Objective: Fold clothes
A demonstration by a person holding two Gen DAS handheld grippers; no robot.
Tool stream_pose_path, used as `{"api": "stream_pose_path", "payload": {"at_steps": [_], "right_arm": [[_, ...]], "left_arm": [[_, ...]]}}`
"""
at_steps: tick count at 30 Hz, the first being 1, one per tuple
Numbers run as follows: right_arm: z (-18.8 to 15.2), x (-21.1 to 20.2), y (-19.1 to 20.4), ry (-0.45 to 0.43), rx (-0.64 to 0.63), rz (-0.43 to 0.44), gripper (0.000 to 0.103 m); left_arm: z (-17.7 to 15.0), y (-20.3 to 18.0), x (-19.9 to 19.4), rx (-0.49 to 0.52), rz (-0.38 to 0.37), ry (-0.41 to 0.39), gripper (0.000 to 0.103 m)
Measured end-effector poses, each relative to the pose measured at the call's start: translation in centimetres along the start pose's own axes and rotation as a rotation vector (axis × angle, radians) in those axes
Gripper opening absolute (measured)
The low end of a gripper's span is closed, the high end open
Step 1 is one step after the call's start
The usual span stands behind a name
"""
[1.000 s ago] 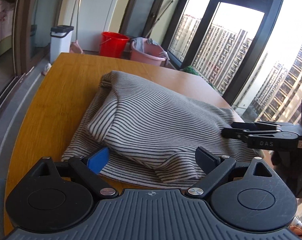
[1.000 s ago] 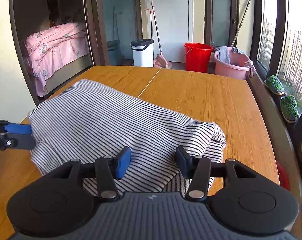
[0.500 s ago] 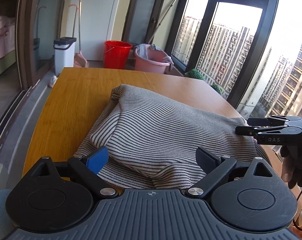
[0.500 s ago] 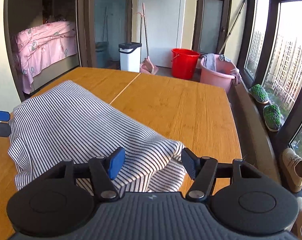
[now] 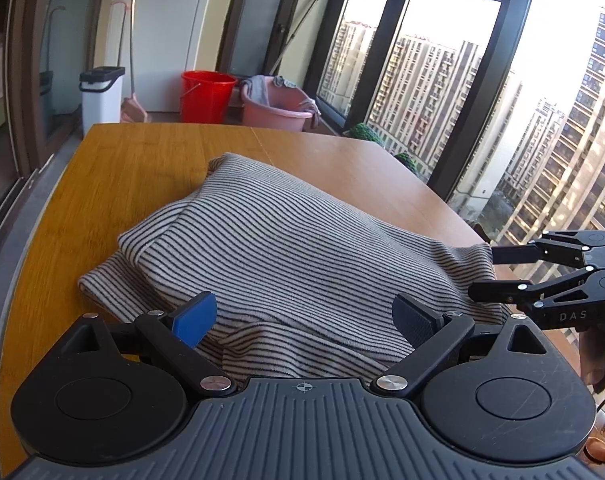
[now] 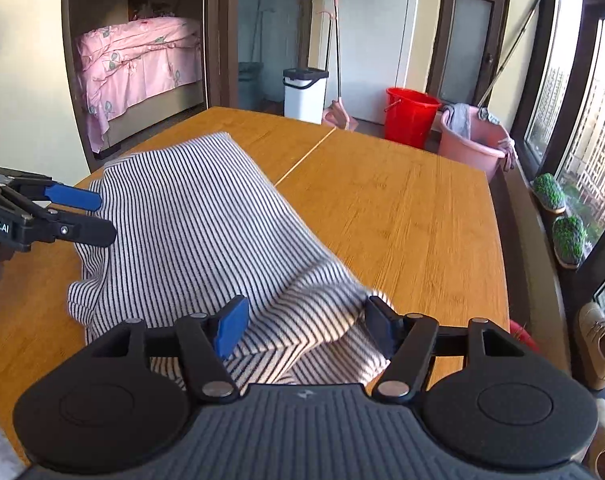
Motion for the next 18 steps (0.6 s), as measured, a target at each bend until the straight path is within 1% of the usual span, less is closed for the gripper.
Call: {"api": "stream_pose_path", "payload": {"at_steps": [2,5,6,8,11,16,18], "right_arm": [[1.1,0.0,0.0,-0.032,-0.022,-0.026,0.067],[2.0,1.0,0.2,-0.045,-0.056,-0.022,0.067],[1.9,1.7,0.2,-0.033,-0.073,-0.03,0.067],[1.2,3.5,0.0,0.015,-0.084,-0.05,0.067],[-0.2,4.3,-0.5,0.05,-0.037,-0.036,0.067],[-2.3,2.1,-0.3,0.072,0.02,0.01,0.067],[-2.9,0.9,0.7,0.088,0.029,0.049,0.067]], "left_arm": [[-0.1,-0.1,-0.3,0.001,-0.002,-0.003,0.098],[-0.4,-0.9,-1.0,0.033,-0.026,0.007,0.099],[-0.6,-1.2,-1.2,0.046,-0.037,0.014,0.099],[-1.4,-2.1,-1.3,0.06,-0.082,0.044,0.099],[-2.5,-2.3,-0.4,0.06,-0.11,0.086,0.099],[-2.2,-0.8,1.6,0.039,-0.09,0.12,0.099],[-1.5,-0.4,2.2,0.055,-0.064,0.115,0.099]]}}
Point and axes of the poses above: each gripper's, at about its wrist camera, not at the fingertips, and x roughly the way its jaws point, y to its left, z to its top, the point moved 6 cm from there along x, roughly the way its jaws point, and after that the axes turned 1 degree about -x, right-handed, at the moved point
